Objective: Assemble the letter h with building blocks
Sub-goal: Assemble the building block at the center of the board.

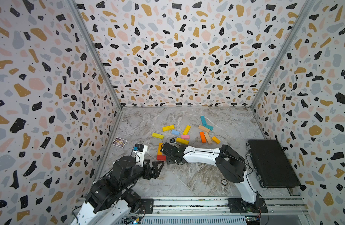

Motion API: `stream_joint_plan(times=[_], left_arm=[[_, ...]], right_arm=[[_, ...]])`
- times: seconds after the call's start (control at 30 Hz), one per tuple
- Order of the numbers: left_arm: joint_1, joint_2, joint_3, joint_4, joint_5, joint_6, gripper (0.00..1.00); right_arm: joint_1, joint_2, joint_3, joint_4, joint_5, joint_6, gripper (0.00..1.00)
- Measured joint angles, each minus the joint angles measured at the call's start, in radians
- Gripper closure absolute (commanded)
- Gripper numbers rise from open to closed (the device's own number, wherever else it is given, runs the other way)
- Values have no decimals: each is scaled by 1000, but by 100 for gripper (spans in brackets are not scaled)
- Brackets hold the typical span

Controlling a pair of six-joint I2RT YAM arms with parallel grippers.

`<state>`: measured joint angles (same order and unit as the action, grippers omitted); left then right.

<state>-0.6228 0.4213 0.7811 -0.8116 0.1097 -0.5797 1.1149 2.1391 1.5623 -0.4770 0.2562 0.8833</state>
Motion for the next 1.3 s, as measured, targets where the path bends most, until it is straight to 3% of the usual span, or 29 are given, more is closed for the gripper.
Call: stream_joint_plan(times=[0.83,0.97,1.13,1.3], left_arm=[[0,0,1,-18,-14,1,1],[0,-5,4,-18,-14,0,1],[0,-39,7,-18,-20,0,1],[0,-44,9,-18,-22,0,1]], right_arm=[[0,9,12,28,34,12,18],[-2,-43,-29,46,75,-16,17],[-16,-210,-141,93,107,-63,18],[-99,-344,-256,124,46,-127,18]])
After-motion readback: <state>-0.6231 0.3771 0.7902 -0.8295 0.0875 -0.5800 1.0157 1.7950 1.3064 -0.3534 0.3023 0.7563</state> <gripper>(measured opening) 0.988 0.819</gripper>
